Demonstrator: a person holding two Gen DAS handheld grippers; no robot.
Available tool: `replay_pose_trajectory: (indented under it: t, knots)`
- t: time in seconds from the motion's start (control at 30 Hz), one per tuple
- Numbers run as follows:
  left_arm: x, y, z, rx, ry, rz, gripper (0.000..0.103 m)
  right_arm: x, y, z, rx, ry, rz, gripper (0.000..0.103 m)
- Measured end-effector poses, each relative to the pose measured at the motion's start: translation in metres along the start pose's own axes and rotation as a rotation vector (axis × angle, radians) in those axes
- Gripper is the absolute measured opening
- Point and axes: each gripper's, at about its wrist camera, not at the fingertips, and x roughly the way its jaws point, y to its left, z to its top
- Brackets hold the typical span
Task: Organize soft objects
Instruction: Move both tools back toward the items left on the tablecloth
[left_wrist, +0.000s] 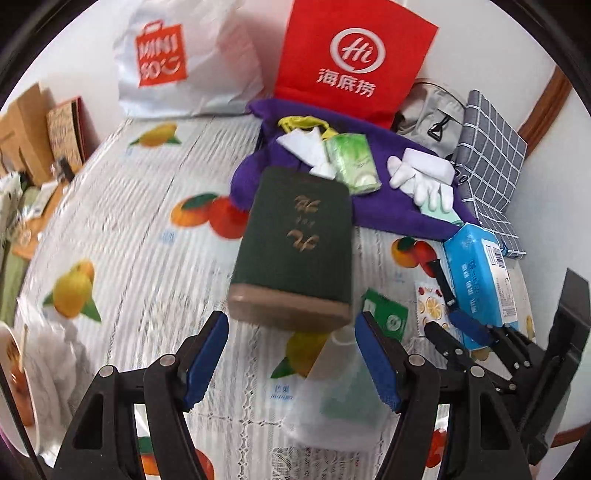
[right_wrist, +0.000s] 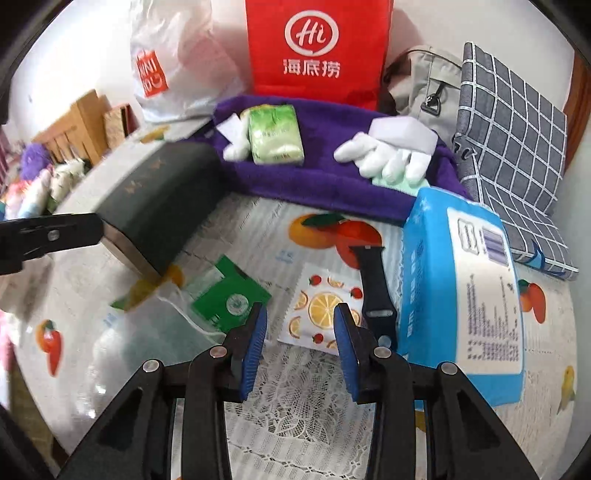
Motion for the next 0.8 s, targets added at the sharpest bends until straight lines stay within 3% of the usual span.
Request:
replay_pose_trajectory:
  t: [0.33, 0.43, 0.47, 0.5, 0.8]
  knots:
    - [0.010, 0.015, -0.013, -0.012, 0.007, -0.065, 0.069, 0.024, 0.007, -0.011, 0.067, 0.012, -0.093, 0.037]
    - [0.010, 0.016, -0.015, -0.009, 0.007, -0.081, 0.069, 0.023, 0.002, -0.013, 0.115, -0.003, -0.093, 0.028]
    - [0.010, 0.016, -0.016, -0.009, 0.008, -0.084, 0.069, 0.022, 0.003, -0.014, 0.110, -0.008, -0.102, 0.009]
    - [0.009, 0.016, -0.018, -0.010, 0.008, -0.086, 0.069, 0.022, 0.003, -0.013, 0.111, -0.008, -0.100, 0.005]
    - [0.002, 0.026, -0.028, -0.037, 0.011, -0.071, 0.069, 0.012, -0.005, -0.026, 0.128, 0.020, 0.017, 0.001]
